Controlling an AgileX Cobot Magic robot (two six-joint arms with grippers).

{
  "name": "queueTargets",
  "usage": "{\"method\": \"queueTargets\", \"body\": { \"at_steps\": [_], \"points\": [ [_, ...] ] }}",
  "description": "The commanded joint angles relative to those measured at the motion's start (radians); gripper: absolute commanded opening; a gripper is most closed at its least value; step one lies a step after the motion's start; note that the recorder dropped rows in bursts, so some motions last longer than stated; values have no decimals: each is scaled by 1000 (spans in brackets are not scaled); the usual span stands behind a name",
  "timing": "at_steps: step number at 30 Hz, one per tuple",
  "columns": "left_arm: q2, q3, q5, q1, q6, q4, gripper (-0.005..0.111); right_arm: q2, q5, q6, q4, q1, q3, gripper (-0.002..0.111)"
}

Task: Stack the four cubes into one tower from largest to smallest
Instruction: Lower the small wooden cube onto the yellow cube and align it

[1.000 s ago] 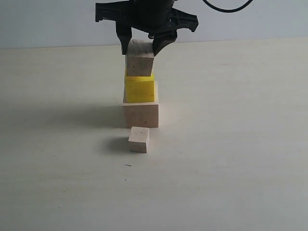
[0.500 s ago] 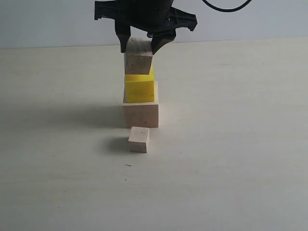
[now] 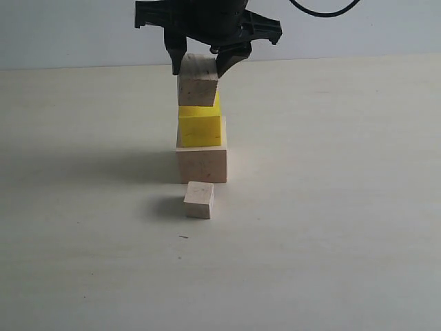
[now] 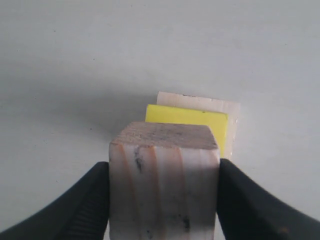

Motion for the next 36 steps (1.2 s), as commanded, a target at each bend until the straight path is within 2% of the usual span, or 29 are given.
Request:
{"method": "queueTargets", "body": {
  "at_steps": [1, 36],
  "points": [
    [-4, 2, -3, 1, -2, -3, 4, -4, -16, 1, -14, -4, 3, 0],
    [-4, 2, -15, 1, -2, -3, 4, 29, -19, 13, -39, -4, -2, 0]
  ]
}}
